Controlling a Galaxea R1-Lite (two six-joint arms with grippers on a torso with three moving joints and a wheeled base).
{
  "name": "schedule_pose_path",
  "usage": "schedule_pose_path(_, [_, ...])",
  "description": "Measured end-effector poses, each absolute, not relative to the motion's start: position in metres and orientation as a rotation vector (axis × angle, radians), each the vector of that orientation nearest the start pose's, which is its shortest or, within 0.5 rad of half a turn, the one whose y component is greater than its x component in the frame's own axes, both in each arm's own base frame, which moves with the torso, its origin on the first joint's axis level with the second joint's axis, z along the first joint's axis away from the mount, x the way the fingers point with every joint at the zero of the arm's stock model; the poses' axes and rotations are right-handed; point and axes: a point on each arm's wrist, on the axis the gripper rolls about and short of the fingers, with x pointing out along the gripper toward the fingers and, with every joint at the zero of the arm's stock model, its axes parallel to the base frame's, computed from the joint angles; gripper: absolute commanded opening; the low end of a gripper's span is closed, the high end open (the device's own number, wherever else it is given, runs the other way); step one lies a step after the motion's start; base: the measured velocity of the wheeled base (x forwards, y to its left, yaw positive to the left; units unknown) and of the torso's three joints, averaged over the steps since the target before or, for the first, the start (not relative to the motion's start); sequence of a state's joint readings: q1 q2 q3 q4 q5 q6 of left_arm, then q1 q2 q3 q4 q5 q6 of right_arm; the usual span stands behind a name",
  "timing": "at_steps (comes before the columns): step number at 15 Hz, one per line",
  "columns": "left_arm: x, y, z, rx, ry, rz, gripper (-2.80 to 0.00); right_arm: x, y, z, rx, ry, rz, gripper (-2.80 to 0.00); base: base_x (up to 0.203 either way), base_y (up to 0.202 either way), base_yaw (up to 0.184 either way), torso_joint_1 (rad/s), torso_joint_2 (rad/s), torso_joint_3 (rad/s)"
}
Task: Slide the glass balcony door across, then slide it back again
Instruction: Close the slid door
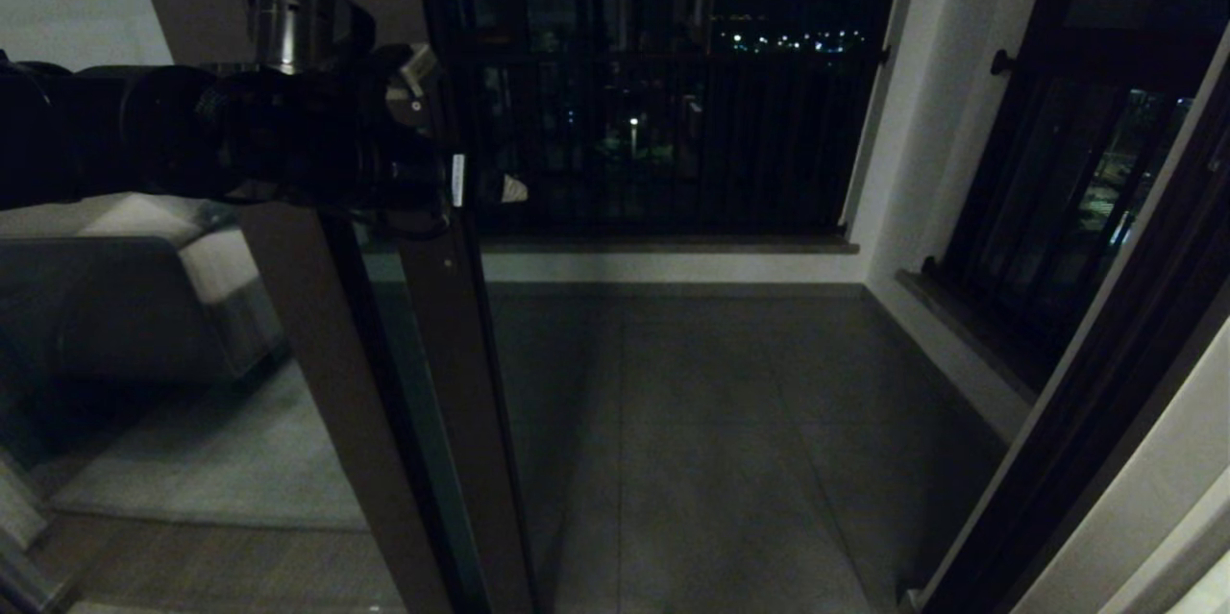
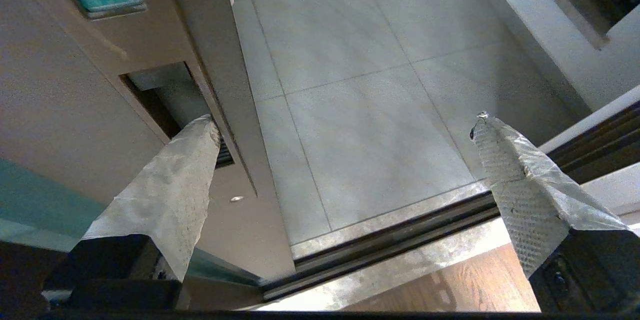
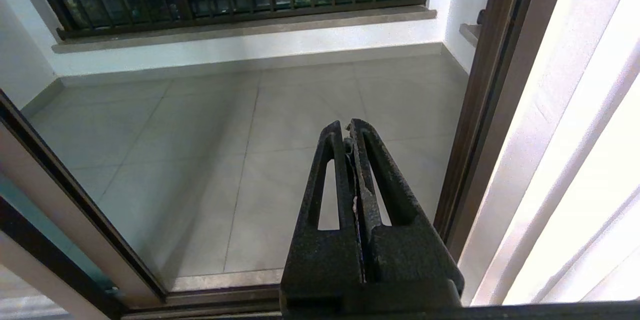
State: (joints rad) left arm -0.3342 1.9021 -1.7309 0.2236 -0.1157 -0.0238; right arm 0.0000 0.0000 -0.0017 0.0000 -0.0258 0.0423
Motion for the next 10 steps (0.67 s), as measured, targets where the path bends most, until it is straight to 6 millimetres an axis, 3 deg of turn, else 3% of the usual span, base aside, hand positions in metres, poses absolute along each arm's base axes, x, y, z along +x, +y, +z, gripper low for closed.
schedule_pose_path(10, [0.353,-0.143,0.286,0.029,0.406,-0.484,0.0,-0.023,-0.001,0.076,0.043,-0.002,-0.026,-2.8,0.0,0.0,0.0,0.0,0.0,0.0])
